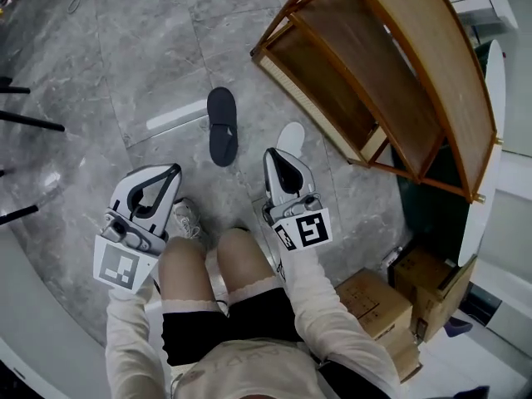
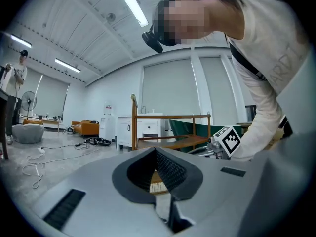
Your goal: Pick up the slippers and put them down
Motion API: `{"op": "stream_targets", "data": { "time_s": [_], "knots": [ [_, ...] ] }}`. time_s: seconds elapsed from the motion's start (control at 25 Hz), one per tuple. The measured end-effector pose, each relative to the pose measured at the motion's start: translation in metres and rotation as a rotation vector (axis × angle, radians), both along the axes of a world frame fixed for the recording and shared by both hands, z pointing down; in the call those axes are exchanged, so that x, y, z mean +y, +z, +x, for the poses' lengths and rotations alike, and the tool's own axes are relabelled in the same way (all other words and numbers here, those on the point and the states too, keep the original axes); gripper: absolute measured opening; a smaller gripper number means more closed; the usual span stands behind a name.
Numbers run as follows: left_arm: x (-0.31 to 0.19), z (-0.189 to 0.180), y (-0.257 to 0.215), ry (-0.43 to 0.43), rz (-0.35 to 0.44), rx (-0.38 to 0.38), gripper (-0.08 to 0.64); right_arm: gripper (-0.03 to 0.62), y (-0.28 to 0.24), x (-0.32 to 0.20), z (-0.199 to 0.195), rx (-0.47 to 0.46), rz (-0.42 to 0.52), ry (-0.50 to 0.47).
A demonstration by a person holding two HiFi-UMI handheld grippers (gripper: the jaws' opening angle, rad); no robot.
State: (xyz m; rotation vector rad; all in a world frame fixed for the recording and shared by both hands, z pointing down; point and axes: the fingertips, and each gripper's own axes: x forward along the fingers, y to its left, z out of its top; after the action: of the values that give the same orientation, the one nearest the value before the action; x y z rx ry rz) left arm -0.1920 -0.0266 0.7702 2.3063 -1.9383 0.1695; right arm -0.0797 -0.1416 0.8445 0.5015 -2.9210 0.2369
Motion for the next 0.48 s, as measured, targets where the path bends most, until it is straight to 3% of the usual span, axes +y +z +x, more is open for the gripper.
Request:
{"op": "stream_targets", "data": {
  "time_s": [0.48],
  "knots": [
    [0.011, 0.038, -0.195, 0.011, -0.011, -0.018, 0.002, 0.009, -0.214, 0.019, 0.043, -0.011, 0.004, 0.021]
  ]
}}
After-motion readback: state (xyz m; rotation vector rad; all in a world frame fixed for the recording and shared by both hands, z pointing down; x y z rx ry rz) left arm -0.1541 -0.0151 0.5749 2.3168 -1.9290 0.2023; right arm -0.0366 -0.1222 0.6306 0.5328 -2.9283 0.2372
